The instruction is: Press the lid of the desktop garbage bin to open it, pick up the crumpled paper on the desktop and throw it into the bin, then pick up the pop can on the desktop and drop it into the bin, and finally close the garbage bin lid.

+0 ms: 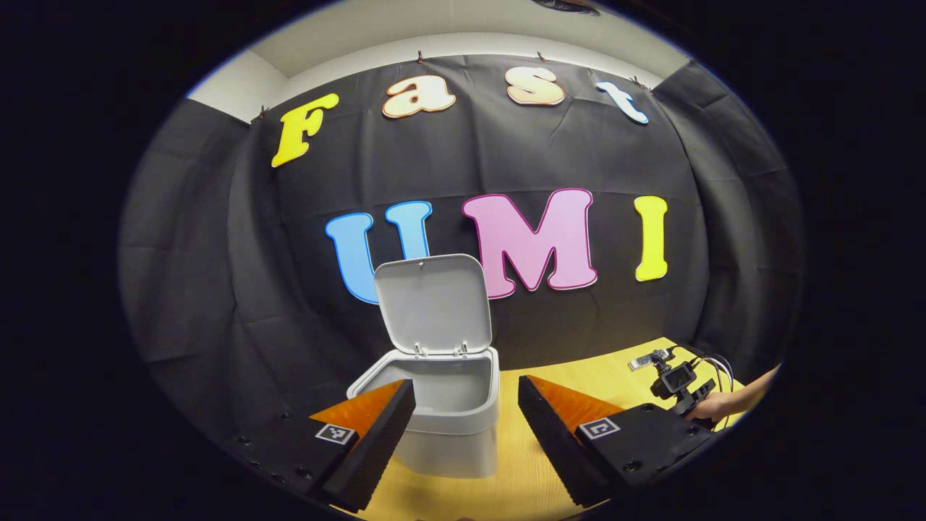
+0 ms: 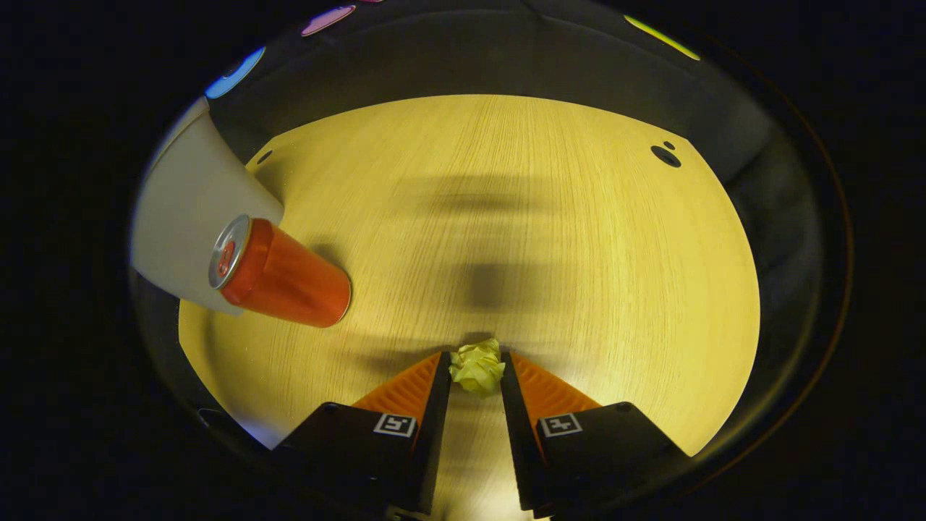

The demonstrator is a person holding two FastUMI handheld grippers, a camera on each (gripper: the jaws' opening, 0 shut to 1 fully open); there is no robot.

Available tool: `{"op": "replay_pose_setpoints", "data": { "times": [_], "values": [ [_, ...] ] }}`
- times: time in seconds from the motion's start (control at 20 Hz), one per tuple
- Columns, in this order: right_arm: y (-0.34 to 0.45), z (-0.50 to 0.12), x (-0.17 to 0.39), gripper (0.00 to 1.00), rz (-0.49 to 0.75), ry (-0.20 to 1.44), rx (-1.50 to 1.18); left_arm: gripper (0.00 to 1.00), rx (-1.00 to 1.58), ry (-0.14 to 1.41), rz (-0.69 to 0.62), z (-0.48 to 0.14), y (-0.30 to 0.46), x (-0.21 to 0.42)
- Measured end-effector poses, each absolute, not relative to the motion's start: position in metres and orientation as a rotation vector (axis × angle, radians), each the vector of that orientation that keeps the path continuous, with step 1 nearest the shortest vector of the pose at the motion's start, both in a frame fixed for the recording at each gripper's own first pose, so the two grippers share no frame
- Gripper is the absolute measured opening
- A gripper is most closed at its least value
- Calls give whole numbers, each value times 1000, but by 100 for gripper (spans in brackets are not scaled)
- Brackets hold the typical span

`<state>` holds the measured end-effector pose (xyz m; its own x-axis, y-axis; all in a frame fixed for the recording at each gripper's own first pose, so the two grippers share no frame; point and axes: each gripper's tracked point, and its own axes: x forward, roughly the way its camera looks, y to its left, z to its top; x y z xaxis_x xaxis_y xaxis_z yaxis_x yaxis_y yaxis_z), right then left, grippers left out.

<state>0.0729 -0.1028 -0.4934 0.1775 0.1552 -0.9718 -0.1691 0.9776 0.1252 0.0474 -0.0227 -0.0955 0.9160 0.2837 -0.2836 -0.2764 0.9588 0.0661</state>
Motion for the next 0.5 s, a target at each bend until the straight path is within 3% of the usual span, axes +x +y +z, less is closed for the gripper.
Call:
{"op": "replay_pose_setpoints", "data": {
  "times": [0.15, 0.5],
  "values": [
    [-96, -456, 86, 47, 236, 1287, -4, 96, 18, 295, 281, -99, -18, 46],
    [-39, -286, 153, 46, 339, 956, 48, 96, 29, 285, 241, -102, -8, 31]
  ]
}}
